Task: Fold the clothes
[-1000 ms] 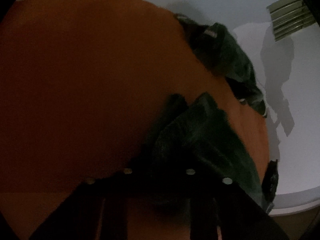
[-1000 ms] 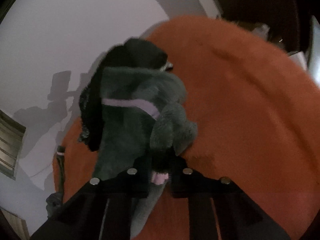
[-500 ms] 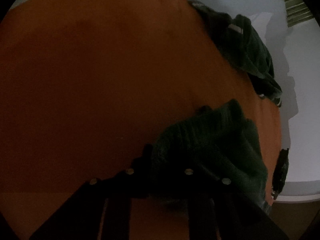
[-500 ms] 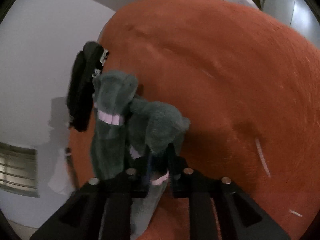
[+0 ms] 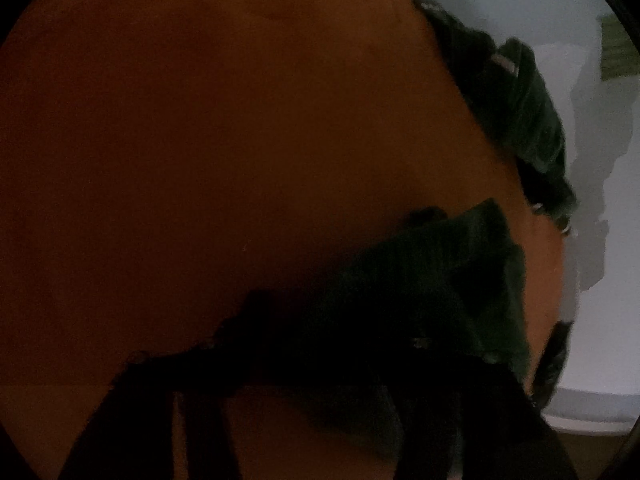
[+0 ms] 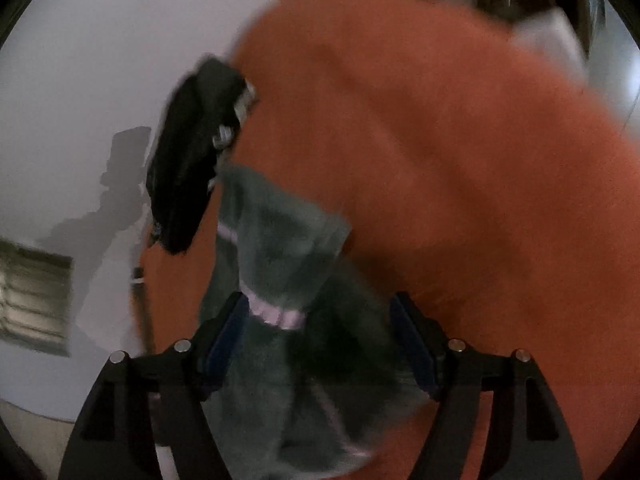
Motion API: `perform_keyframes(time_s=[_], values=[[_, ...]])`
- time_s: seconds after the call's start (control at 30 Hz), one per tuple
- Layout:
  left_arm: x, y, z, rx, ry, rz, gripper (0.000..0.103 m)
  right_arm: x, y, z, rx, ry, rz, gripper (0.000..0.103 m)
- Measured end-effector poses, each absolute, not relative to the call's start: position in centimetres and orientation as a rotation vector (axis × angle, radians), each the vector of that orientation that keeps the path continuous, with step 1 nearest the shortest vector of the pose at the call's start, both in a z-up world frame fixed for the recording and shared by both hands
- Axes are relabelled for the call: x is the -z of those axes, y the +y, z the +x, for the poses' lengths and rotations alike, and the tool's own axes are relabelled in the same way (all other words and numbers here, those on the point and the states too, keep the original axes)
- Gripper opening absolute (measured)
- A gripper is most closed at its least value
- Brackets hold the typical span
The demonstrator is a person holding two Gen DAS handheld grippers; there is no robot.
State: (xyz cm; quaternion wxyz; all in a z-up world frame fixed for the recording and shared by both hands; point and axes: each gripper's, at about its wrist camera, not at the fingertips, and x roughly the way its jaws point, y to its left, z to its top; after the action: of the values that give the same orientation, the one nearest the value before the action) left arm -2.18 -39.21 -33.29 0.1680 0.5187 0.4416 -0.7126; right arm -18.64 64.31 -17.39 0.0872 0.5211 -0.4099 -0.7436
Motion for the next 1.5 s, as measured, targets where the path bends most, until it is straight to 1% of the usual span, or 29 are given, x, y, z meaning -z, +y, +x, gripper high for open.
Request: perform_keyframes(time_s=[0.07, 0.13, 0.17, 0.2, 0.23, 0.3, 0.33, 0.43, 0.47, 0.5, 0.53, 0.6, 0.67, 0.73, 0.77, 0.83, 0.87, 0.9, 0.93, 1.03, 1.07, 1.1, 1.13, 1.17, 1.3, 1.47, 1.5], values=[[32.9, -39.0, -2.7, 2.037, 1.229, 1.461, 0.020, 17.8, 63.5, -19.5, 2.236, -1.220, 1.559, 0.073], [32.2, -38.9, -3.3, 2.061, 1.199, 1.437, 0.016, 17.9, 63.3, -20.3, 2.268, -1.232, 1.527, 0.072], [31.8, -38.9, -3.6, 2.074, 1.183, 1.424, 0.016, 17.9, 63.2, -20.8, 2.284, -1.238, 1.510, 0.059], [31.4, -39.0, -3.8, 2.082, 1.176, 1.415, 0.015, 18.0, 63.2, -21.2, 2.300, -1.244, 1.494, 0.031], [31.1, -39.2, -4.1, 2.087, 1.171, 1.411, 0.015, 17.8, 63.1, -21.5, 2.320, -1.250, 1.476, 0.021], [30.6, -39.7, -4.7, 2.029, 1.194, 1.429, 0.015, 15.4, 62.9, -21.1, 2.421, -1.202, 1.413, 0.015], [30.3, -39.9, -5.0, 1.993, 1.209, 1.439, 0.014, 13.2, 62.4, -20.3, 2.494, -1.135, 1.351, 0.015], [29.0, -40.2, -6.1, 2.060, 1.147, 1.434, 0.013, 6.4, 60.9, -15.8, 2.673, -0.971, 1.160, 0.014], [28.5, -40.3, -6.5, 2.088, 1.122, 1.430, 0.013, 5.4, 60.7, -14.5, 2.700, -0.956, 1.124, 0.014], [29.1, -40.7, -6.7, 2.083, 1.140, 1.439, 0.013, 5.1, 60.9, -13.1, 2.728, -0.946, 1.099, 0.014], [30.2, -41.2, -6.8, 2.061, 1.179, 1.454, 0.013, 5.3, 61.2, -12.1, 2.739, -0.949, 1.099, 0.014], [32.3, -42.3, -7.0, 2.015, 1.256, 1.483, 0.013, 8.4, 62.5, -12.3, 2.692, -1.019, 1.198, 0.014], [34.1, -43.2, -7.1, 1.980, 1.325, 1.504, 0.014, 12.5, 64.5, -12.5, 2.590, -1.187, 1.315, 0.014], [34.7, -43.4, -7.0, 1.983, 1.358, 1.501, 0.015, 16.5, 67.0, -12.1, 2.467, -1.373, 1.416, 0.014], [34.7, -43.6, -7.0, 1.985, 1.358, 1.504, 0.016, 18.1, 68.0, -11.8, 2.407, -1.454, 1.440, 0.017], [34.5, -43.9, -6.9, 1.991, 1.343, 1.516, 0.017, 18.9, 69.4, -10.7, 2.326, -1.560, 1.399, 0.027], [34.3, -44.2, -6.2, 1.995, 1.333, 1.520, 0.017, 18.6, 69.9, -10.3, 2.322, -1.571, 1.381, 0.041], [34.1, -44.5, -5.6, 2.003, 1.322, 1.521, 0.017, 18.1, 70.4, -9.7, 2.340, -1.568, 1.357, 0.052], [34.0, -44.5, -5.5, 2.009, 1.313, 1.521, 0.017, 17.5, 70.8, -8.9, 2.364, -1.554, 1.323, 0.054], [34.4, -44.4, -5.6, 2.014, 1.296, 1.521, 0.018, 16.2, 71.3, -7.3, 2.404, -1.519, 1.274, 0.054], [34.6, -44.4, -5.4, 2.011, 1.299, 1.518, 0.019, 16.2, 71.1, -7.1, 2.402, -1.510, 1.275, 0.052], [34.8, -44.4, -5.2, 2.007, 1.305, 1.513, 0.019, 16.6, 70.5, -7.1, 2.390, -1.499, 1.294, 0.045], [35.0, -44.4, -4.9, 2.002, 1.311, 1.509, 0.019, 17.0, 70.0, -7.2, 2.377, -1.489, 1.313, 0.040], [35.2, -44.5, -4.6, 1.997, 1.316, 1.504, 0.019, 17.5, 69.4, -7.4, 2.365, -1.474, 1.332, 0.033], [35.3, -44.5, -5.1, 2.000, 1.296, 1.518, 0.019, 18.6, 67.7, -8.7, 2.367, -1.408, 1.376, 0.030], [35.3, -44.1, -4.5, 2.008, 1.307, 1.504, 0.021, 20.0, 67.8, -10.2, 2.309, -1.468, 1.352, 0.030], [35.2, -43.8, -3.9, 2.008, 1.311, 1.499, 0.021, 20.2, 67.7, -10.4, 2.302, -1.483, 1.343, 0.026]])
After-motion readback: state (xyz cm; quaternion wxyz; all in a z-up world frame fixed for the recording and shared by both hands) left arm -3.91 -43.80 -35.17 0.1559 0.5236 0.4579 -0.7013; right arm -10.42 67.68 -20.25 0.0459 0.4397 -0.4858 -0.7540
